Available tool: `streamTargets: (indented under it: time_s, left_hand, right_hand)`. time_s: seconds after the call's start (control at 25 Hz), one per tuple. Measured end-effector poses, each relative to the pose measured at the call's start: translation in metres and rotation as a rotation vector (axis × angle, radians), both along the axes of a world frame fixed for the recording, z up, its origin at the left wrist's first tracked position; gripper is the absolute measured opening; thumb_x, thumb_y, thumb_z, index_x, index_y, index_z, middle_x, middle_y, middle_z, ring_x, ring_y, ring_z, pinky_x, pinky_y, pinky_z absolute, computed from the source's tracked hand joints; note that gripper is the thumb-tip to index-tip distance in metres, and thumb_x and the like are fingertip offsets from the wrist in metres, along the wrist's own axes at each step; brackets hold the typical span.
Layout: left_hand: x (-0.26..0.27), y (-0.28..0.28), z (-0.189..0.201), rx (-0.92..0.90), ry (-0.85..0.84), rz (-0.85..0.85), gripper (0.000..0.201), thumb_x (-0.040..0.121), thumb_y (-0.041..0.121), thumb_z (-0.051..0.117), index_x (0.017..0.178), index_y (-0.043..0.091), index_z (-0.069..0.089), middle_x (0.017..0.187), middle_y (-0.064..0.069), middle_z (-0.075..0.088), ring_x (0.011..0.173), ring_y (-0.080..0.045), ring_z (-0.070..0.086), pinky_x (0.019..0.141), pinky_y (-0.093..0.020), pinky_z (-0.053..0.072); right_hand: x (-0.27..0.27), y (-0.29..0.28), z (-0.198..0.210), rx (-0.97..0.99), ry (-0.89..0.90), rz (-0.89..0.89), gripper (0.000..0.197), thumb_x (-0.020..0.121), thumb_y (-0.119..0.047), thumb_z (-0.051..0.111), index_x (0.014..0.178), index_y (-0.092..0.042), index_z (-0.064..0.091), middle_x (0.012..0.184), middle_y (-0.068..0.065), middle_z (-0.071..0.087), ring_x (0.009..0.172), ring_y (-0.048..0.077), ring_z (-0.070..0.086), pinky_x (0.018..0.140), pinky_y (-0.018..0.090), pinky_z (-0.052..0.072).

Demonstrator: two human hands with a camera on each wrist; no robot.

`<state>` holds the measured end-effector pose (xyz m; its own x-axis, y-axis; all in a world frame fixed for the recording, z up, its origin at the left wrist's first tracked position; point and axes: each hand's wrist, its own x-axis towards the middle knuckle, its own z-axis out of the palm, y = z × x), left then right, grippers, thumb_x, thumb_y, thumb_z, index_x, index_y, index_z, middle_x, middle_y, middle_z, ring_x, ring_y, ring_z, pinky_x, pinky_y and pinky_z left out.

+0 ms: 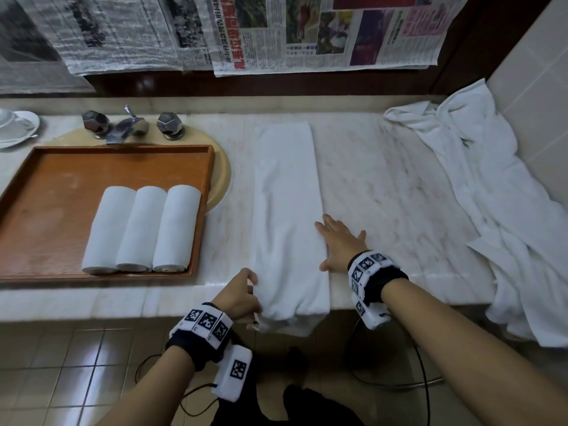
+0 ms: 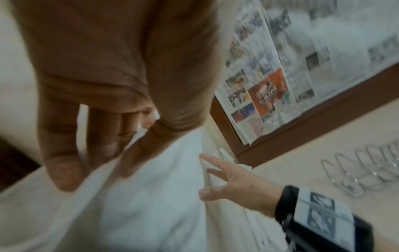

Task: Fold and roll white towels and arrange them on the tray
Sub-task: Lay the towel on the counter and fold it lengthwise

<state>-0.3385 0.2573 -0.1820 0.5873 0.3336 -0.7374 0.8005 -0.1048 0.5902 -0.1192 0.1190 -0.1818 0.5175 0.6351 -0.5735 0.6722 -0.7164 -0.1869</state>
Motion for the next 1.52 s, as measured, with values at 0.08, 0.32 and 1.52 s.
streamTargets:
  time_s: [0.08, 0.32, 1.52]
  left_hand:
    - [0.000, -0.003, -0.002, -0.042, 0.041, 0.179, 0.045, 0.080, -0.013, 0.058, 0.112, 0.010, 0.037, 0.080, -0.013, 0.054, 0.052, -0.021, 0.055, 0.047, -0.031, 0.048]
    - [0.006, -0.005, -0.003, -0.058, 0.080, 0.442, 0.023, 0.089, 0.002, 0.057, 0.110, 0.007, 0.064, 0.100, -0.012, 0.065, 0.078, -0.021, 0.060, 0.083, -0.038, 0.054]
    - [-0.007, -0.004, -0.009, 0.330, 0.161, 0.368, 0.020, 0.073, 0.029, 0.082, 0.088, 0.019, 0.074, 0.095, 0.000, 0.069, 0.089, -0.019, 0.062, 0.082, -0.028, 0.049]
  right_hand:
    - [-0.023, -0.006, 0.002, 0.085, -0.102, -0.123, 0.060, 0.085, -0.029, 0.067, 0.136, -0.015, 0.040, 0.145, 0.007, 0.035, 0.131, 0.029, 0.039, 0.098, 0.048, 0.039]
    - [-0.068, -0.032, -0.001, -0.127, -0.008, -0.204, 0.042, 0.084, -0.056, 0.062, 0.088, -0.014, 0.054, 0.097, 0.005, 0.065, 0.087, 0.023, 0.063, 0.069, 0.030, 0.046]
    - [-0.079, -0.040, -0.010, 0.046, -0.152, -0.239, 0.033, 0.081, -0.035, 0.058, 0.108, -0.015, 0.054, 0.111, 0.002, 0.053, 0.103, 0.023, 0.053, 0.083, 0.036, 0.046]
